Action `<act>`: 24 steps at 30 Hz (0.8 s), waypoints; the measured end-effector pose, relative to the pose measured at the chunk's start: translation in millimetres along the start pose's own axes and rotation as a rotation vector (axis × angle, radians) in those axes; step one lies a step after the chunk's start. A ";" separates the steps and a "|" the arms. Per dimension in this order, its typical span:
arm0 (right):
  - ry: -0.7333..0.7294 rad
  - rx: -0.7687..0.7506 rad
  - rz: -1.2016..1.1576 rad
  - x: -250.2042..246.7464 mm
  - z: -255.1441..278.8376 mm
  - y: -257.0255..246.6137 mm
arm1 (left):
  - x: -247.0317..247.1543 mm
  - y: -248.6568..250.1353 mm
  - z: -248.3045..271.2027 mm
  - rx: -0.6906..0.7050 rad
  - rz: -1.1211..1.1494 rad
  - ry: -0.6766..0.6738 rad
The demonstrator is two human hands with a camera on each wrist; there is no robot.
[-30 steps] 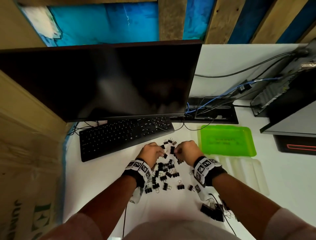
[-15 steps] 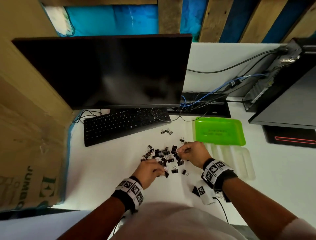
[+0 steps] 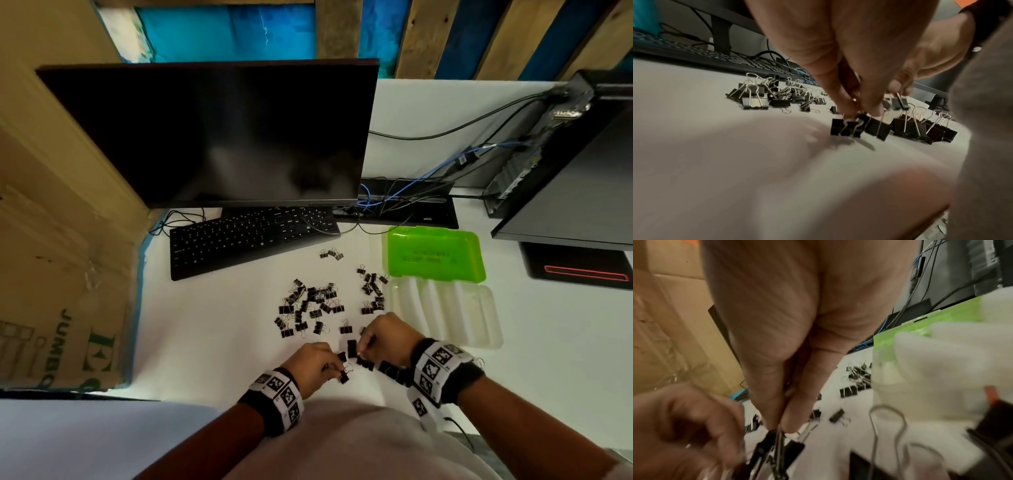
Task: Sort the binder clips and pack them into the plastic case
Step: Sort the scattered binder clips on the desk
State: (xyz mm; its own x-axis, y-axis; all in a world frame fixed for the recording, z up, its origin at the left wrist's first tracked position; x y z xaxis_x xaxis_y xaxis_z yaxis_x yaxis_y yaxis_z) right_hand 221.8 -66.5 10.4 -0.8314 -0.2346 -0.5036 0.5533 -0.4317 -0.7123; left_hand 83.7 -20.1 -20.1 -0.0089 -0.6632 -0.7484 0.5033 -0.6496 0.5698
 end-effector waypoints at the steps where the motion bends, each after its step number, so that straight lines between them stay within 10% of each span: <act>1: -0.027 0.011 0.038 7.7 4.0 3.9 | 2.0 1.0 0.9 0.012 -0.019 -0.016; 11: -0.004 -0.029 -0.046 10.8 9.8 10.2 | 2.6 -38.5 15.5 -0.191 0.033 0.023; 17: 0.127 -0.046 -0.083 -16.3 -3.0 12.1 | 7.1 -28.8 9.9 -0.040 -0.053 -0.051; 24: 0.092 -0.085 0.143 -20.4 -41.0 -11.7 | -64.0 -67.3 -6.0 -0.188 -0.018 0.353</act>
State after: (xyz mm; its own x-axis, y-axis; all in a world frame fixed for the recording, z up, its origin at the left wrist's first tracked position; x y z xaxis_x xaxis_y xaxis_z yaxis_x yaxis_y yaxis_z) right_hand 234.3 -21.0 8.9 -0.7383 -0.2060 -0.6423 0.6708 -0.3241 -0.6671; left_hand 55.6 68.3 -12.6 0.2616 -0.4630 -0.8469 0.6551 -0.5592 0.5081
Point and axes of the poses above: each hand's wrist, its own z-axis away from the middle knuckle, its own x-axis out of the palm, y = z × x, the point moved 7 cm from there along -z, towards the middle knuckle, and after that the axes turned 9 degrees about -z, right-handed, at the moved point
